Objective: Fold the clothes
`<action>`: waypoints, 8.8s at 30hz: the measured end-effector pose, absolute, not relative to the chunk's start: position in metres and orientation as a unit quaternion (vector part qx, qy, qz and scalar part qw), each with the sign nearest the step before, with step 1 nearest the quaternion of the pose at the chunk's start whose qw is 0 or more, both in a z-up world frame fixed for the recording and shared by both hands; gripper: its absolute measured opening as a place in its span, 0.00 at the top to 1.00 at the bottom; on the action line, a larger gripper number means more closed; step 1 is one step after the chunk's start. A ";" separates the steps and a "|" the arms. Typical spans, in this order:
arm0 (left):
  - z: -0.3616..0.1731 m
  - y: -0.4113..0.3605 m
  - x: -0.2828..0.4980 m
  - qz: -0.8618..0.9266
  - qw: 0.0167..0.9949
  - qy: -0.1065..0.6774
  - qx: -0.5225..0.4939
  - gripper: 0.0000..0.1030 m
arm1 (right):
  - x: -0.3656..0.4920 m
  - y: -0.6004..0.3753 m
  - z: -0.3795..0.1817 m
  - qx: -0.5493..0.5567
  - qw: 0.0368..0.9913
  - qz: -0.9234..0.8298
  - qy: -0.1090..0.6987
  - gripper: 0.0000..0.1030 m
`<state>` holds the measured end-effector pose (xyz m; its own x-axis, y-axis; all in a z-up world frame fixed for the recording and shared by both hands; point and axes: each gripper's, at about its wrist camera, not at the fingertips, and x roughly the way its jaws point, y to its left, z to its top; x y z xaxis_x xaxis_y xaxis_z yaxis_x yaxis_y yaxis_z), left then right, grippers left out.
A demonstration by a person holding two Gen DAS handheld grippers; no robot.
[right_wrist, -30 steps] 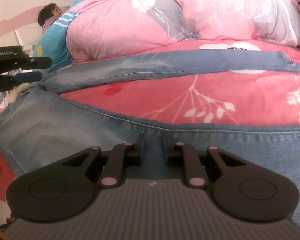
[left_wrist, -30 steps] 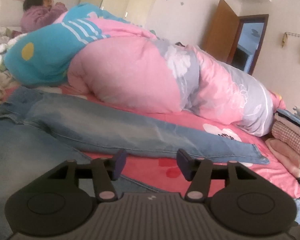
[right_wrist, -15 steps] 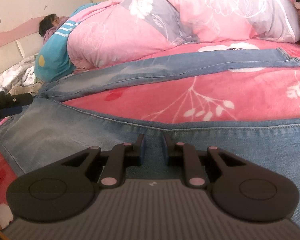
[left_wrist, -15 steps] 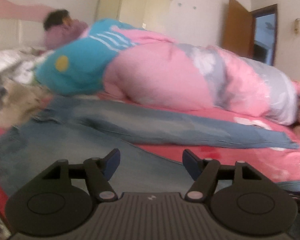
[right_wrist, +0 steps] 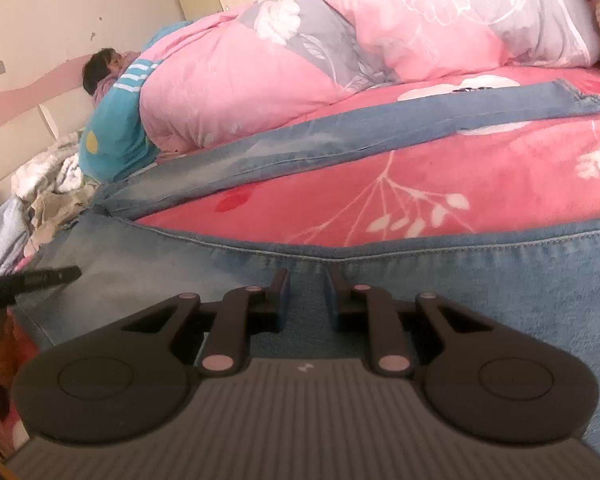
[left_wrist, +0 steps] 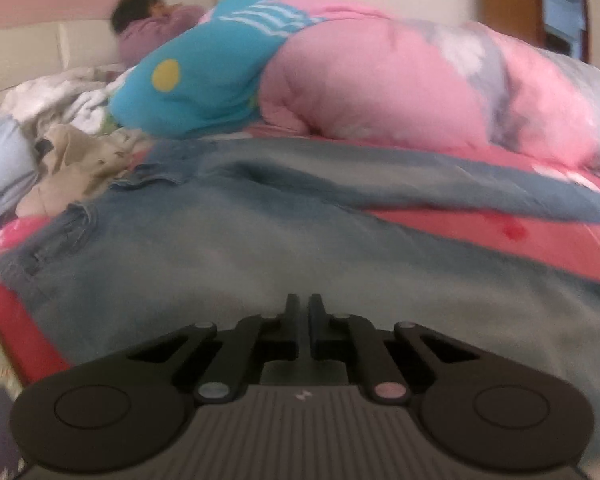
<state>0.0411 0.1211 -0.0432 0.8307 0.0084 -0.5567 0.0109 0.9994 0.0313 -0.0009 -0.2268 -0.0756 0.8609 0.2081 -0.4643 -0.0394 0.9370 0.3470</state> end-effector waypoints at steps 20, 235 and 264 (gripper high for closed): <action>-0.042 0.143 0.032 0.071 0.958 0.275 0.044 0.95 | -0.003 -0.236 -0.079 0.199 0.944 0.087 0.249 0.77; -0.040 0.086 0.030 -0.162 0.927 0.333 -0.056 0.00 | -0.040 -0.149 -0.046 0.036 0.927 -0.073 0.367 0.01; -0.033 0.100 0.024 -0.166 0.928 0.320 -0.090 0.00 | -0.087 -0.146 -0.015 0.031 0.936 -0.066 0.343 0.01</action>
